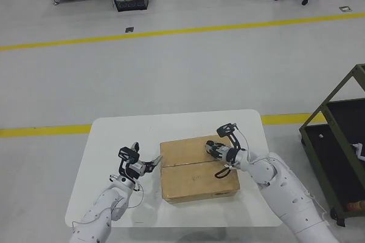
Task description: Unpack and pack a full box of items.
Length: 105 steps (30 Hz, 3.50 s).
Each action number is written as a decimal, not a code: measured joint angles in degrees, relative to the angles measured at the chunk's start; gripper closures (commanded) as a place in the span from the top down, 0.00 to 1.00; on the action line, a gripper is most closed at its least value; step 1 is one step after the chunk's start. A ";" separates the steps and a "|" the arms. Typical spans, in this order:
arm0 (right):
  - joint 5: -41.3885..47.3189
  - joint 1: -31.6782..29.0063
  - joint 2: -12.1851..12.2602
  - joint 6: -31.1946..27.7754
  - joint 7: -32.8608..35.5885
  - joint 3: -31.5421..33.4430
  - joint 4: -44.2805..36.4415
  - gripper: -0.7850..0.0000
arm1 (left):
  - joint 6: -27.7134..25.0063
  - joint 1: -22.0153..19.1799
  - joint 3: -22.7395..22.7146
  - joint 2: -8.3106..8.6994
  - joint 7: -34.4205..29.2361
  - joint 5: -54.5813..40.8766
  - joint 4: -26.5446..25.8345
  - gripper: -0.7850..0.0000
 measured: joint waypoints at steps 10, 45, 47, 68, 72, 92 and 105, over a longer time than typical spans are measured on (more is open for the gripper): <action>0.78 -3.09 1.11 -6.22 1.90 2.59 -4.81 0.00 | 0.17 0.23 -0.59 -0.25 -0.25 0.11 0.30 1.00; 0.76 -0.38 -0.12 -6.21 -0.06 -2.76 3.61 0.00 | -1.62 2.15 -1.71 -0.80 -1.73 1.81 -6.90 1.00; 0.65 -0.54 -0.06 -6.09 -0.06 -2.61 3.41 0.00 | -1.82 1.89 -1.19 -0.95 -2.00 1.97 -7.40 1.00; 0.67 -3.89 1.06 -4.81 -0.82 1.25 0.18 0.00 | -1.83 0.00 1.99 -2.15 -5.18 4.28 -10.11 1.00; 1.24 -5.35 1.53 -4.47 -1.29 3.08 -0.96 0.00 | -1.94 -0.24 2.66 -2.32 -6.17 5.41 -10.73 1.00; 0.33 -11.26 3.66 -3.35 -0.89 10.36 -6.08 0.00 | 0.91 -3.90 7.22 -3.90 -10.32 11.31 -12.06 1.00; 0.96 -13.37 4.46 -3.85 -1.86 13.51 -8.22 0.00 | 2.48 -5.55 10.45 -5.23 -12.42 13.55 -12.42 1.00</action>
